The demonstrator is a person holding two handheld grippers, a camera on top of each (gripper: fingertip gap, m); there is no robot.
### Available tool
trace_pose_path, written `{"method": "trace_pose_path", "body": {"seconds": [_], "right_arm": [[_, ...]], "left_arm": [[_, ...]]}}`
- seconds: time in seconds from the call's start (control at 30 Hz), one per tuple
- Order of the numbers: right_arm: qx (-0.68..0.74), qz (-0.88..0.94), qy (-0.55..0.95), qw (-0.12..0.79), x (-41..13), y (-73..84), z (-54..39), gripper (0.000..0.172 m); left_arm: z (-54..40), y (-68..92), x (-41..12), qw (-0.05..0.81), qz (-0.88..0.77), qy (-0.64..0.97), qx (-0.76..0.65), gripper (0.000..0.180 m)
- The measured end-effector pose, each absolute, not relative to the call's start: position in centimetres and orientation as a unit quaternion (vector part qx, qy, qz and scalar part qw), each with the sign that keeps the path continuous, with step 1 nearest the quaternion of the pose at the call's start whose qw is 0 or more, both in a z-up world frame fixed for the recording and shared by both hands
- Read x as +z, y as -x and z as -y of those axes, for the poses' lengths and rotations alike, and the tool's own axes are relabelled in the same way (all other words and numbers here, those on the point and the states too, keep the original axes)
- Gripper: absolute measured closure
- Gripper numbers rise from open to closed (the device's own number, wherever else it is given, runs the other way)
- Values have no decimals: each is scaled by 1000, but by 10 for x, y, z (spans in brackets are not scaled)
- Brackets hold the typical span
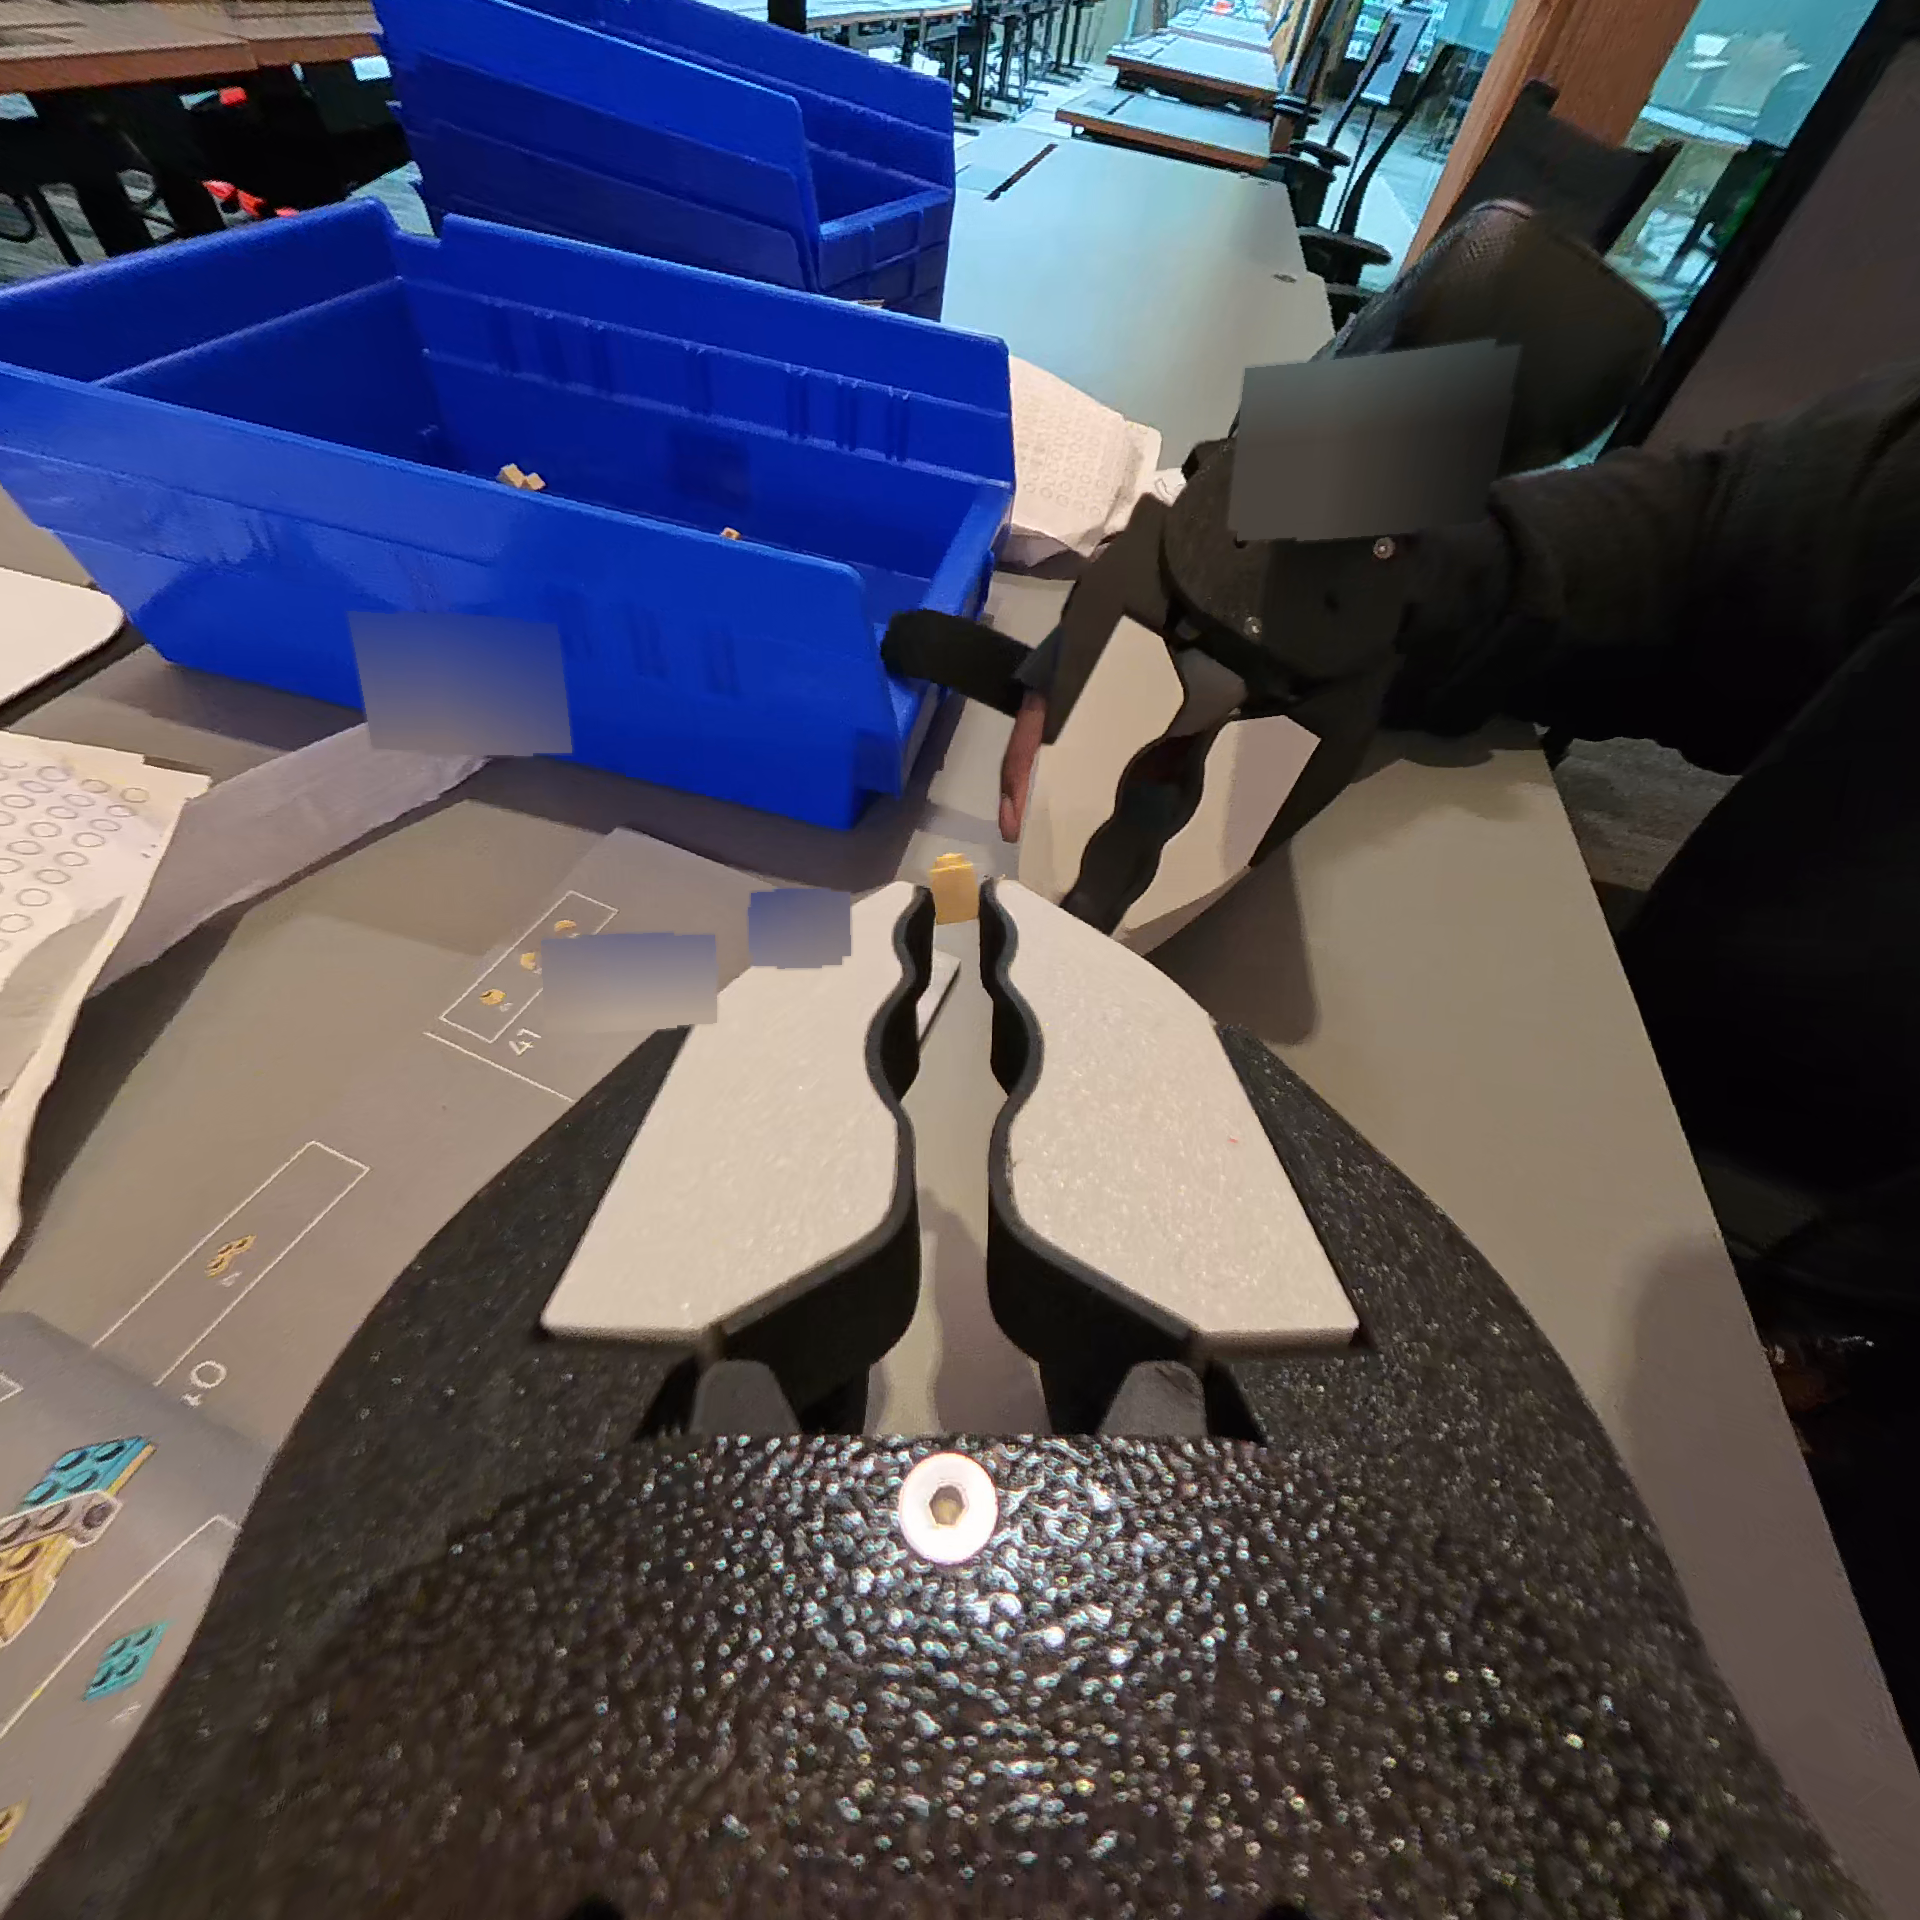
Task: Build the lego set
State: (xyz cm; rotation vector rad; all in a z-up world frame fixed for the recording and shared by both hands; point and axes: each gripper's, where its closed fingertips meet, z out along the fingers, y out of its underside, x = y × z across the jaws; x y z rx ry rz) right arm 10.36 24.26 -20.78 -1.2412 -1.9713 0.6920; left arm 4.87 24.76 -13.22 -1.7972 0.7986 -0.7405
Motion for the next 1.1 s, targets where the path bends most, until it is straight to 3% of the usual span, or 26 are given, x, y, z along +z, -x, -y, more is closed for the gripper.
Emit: {"method": "trace_pose_path", "body": {"seconds": [0.23,0.6,1.1], "right_arm": [[265,778,484,301,-219,-111,-238,158],[243,775,489,317,-217,-114,-248,160],[273,803,459,265,-226,-117,-216,161]], "left_arm": [[-248,-46,-131,500,-323,747,-298,172],[-248,-48,-130,501,-321,747,-296,172],[-243,-53,-129,503,-342,734,-303,172]]}}
